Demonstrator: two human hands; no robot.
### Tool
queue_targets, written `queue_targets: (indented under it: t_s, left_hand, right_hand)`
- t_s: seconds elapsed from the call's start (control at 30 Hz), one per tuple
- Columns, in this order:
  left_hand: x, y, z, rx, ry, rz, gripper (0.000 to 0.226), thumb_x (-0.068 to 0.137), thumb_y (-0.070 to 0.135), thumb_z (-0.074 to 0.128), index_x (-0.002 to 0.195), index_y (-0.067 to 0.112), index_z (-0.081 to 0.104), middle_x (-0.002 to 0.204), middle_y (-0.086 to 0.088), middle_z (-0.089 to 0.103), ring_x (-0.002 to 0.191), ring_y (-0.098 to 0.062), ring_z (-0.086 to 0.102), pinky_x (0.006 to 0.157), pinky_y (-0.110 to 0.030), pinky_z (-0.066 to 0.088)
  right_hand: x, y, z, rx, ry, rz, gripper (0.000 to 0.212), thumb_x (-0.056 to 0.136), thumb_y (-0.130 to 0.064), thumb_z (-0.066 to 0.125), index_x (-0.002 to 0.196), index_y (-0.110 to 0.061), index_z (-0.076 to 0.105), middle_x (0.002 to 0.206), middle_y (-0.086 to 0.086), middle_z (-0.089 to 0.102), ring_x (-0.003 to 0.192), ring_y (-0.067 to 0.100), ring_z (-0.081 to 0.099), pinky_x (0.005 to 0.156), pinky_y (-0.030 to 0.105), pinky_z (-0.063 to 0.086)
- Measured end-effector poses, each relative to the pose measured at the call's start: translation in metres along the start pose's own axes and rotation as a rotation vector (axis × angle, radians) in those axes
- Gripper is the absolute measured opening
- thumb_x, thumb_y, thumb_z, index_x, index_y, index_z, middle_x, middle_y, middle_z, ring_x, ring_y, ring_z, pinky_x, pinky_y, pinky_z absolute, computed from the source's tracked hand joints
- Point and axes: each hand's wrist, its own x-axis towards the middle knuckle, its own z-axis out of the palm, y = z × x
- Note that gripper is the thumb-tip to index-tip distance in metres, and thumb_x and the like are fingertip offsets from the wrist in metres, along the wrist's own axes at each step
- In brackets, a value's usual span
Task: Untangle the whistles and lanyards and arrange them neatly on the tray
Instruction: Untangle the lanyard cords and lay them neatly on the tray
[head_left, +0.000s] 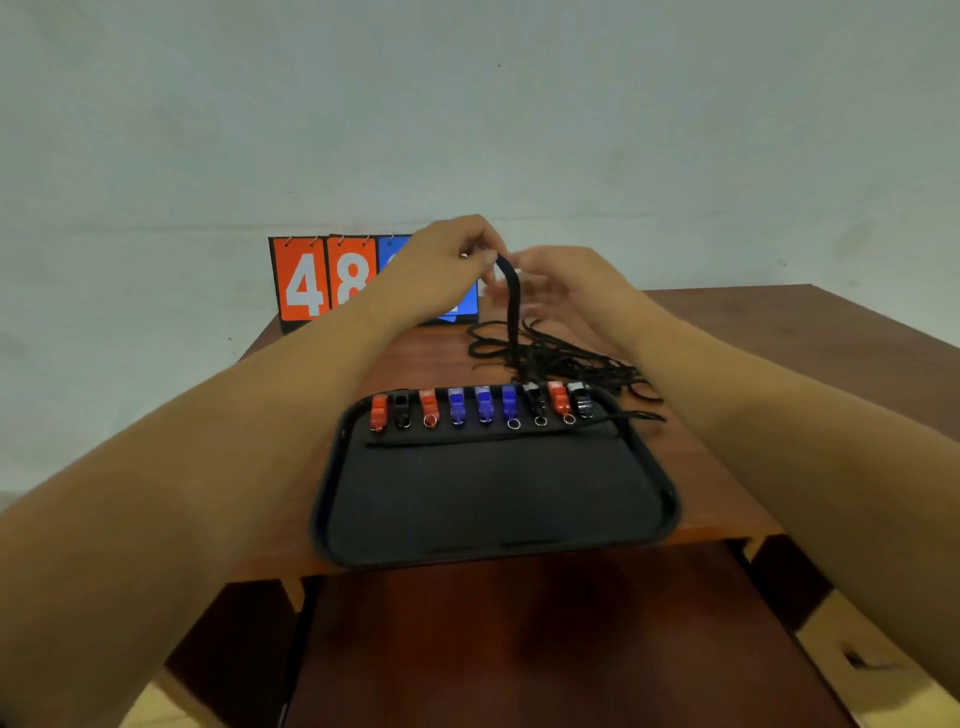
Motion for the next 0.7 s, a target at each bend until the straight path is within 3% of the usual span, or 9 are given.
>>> queue_targets:
  t_s: [0.07,0.17,0.27,0.4,0.5,0.6,0.7]
  left_hand:
    - [-0.009,0.011,-0.004,-0.036,0.014,0.009,0.017,0.096,0.011,0.049,0.1,0.017,0.064,0.078,0.009,0.065,0.056,0.011,0.053,0.055,-0.006,0.037]
    - [-0.023,0.014,-0.014,-0.092,0.043,-0.03,0.015,0.097,0.014,0.049,0.102,0.018,0.062,0.074,0.01,0.068,0.055,-0.003,0.05,0.057,-0.017,0.042]
    - [-0.038,0.006,-0.025,-0.106,0.063,-0.101,0.012,0.097,0.017,0.051,0.1,0.018,0.063,0.072,0.01,0.069,0.061,-0.011,0.051,0.06,-0.025,0.044]
    - [-0.061,-0.011,-0.036,-0.068,0.022,-0.147,0.012,0.096,0.027,0.055,0.099,0.024,0.067,0.073,0.005,0.07,0.058,-0.007,0.05,0.063,-0.026,0.044]
    - [-0.081,-0.024,-0.038,0.014,-0.068,-0.18,0.014,0.097,0.033,0.056,0.098,0.029,0.069,0.072,0.004,0.067,0.061,-0.009,0.051,0.064,-0.027,0.044]
    - [-0.097,-0.036,-0.031,0.108,-0.183,-0.233,0.019,0.101,0.023,0.049,0.106,0.028,0.067,0.08,0.005,0.066,0.068,-0.011,0.055,0.068,-0.024,0.047]
    - [-0.112,-0.049,-0.024,0.152,-0.28,-0.27,0.023,0.102,0.016,0.047,0.109,0.029,0.064,0.086,0.009,0.068,0.073,-0.005,0.059,0.073,-0.022,0.048]
  right_hand:
    - [-0.015,-0.006,0.013,0.083,-0.11,0.029,0.034,0.093,-0.016,0.056,0.116,0.009,0.061,0.086,0.024,0.072,0.084,0.037,0.071,0.083,0.044,0.058]
    - [-0.026,-0.007,0.02,0.041,-0.081,-0.004,0.022,0.094,-0.011,0.058,0.1,0.011,0.063,0.054,0.009,0.05,0.053,0.027,0.054,0.06,0.035,0.05]
    - [-0.035,-0.006,0.014,0.057,-0.04,0.009,0.016,0.096,-0.014,0.06,0.095,0.001,0.064,0.054,0.002,0.031,0.045,0.016,0.032,0.048,0.028,0.029]
    - [-0.048,0.001,0.0,-0.031,-0.033,0.049,0.011,0.097,-0.014,0.061,0.094,-0.004,0.062,0.058,0.002,0.028,0.047,0.014,0.024,0.048,0.029,0.017]
    - [-0.058,0.008,-0.005,-0.261,-0.036,0.096,0.017,0.098,-0.017,0.06,0.103,-0.003,0.067,0.056,0.0,0.034,0.048,0.013,0.027,0.047,0.027,0.022]
    - [-0.069,0.014,-0.01,-0.519,-0.068,0.129,0.017,0.097,-0.026,0.061,0.104,-0.017,0.072,0.056,-0.004,0.047,0.046,0.007,0.039,0.046,0.017,0.036]
    - [-0.075,0.025,-0.017,-0.728,-0.085,0.118,0.017,0.096,-0.03,0.063,0.103,-0.02,0.075,0.058,-0.008,0.056,0.044,0.0,0.045,0.05,0.015,0.042]
